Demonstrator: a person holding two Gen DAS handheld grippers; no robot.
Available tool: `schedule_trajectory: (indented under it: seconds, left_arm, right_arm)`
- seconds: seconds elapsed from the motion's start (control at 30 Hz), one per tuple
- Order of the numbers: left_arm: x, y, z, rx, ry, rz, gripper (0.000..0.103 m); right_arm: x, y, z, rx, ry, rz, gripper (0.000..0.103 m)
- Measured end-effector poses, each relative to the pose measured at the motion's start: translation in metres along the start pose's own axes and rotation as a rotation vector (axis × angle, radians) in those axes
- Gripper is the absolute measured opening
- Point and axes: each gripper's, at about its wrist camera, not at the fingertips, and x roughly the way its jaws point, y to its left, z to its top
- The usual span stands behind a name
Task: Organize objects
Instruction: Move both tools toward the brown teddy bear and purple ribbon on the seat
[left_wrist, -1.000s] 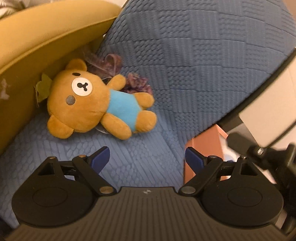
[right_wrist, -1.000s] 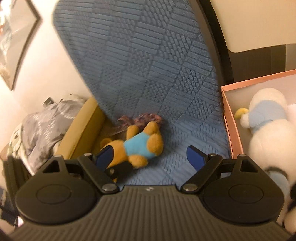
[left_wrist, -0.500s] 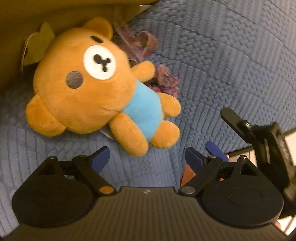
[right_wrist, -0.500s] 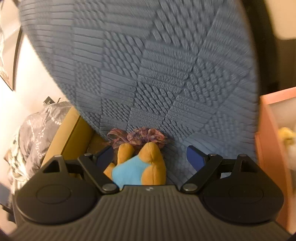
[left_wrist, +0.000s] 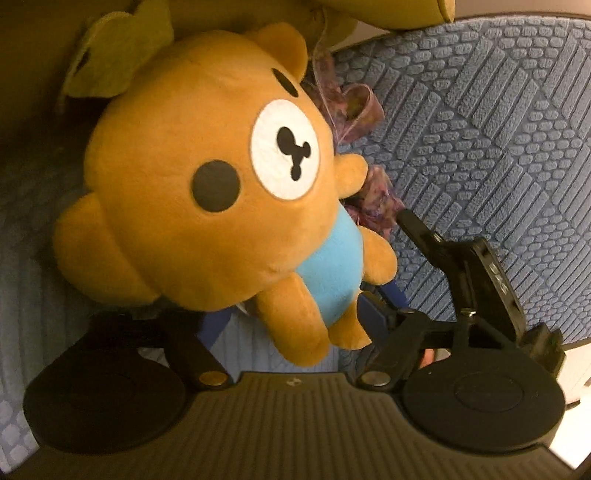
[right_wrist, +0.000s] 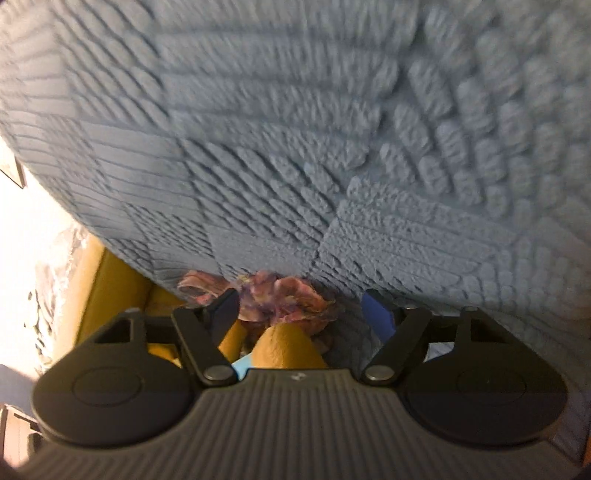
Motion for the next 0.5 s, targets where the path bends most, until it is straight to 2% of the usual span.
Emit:
schedule_trajectory:
  seconds: [0.13,0.23,0.3,0.4,0.5]
  left_arm:
    - [0.0,0.002,0.005,-0.019,-0.011,0.003,0.069]
    - [0.002,0.001,0.005,-0.015,-0.021,-0.006,0.063]
    - [0.001,0.001,0.005,-0.018,-0.024,-0.015,0.058]
    - [0.0,-0.001,0.004,-0.018,-0.021,-0.024,0.049]
    - [-0.003,-0.006,0.002,0.01,-0.02,-0.02,0.044]
  right_arm:
    - [0.017,-0.005,0.003,0.031,0.032,0.017,0.067]
    - [0.024,-0.006,0.003,0.043,0.042,0.028,0.056]
    - [0.027,-0.005,0.002,0.037,0.054,0.03,0.041]
    - [0.025,-0.001,0.0,0.008,0.056,0.026,0.024]
    - [0.015,0.006,-0.002,-0.019,0.031,0.008,0.015]
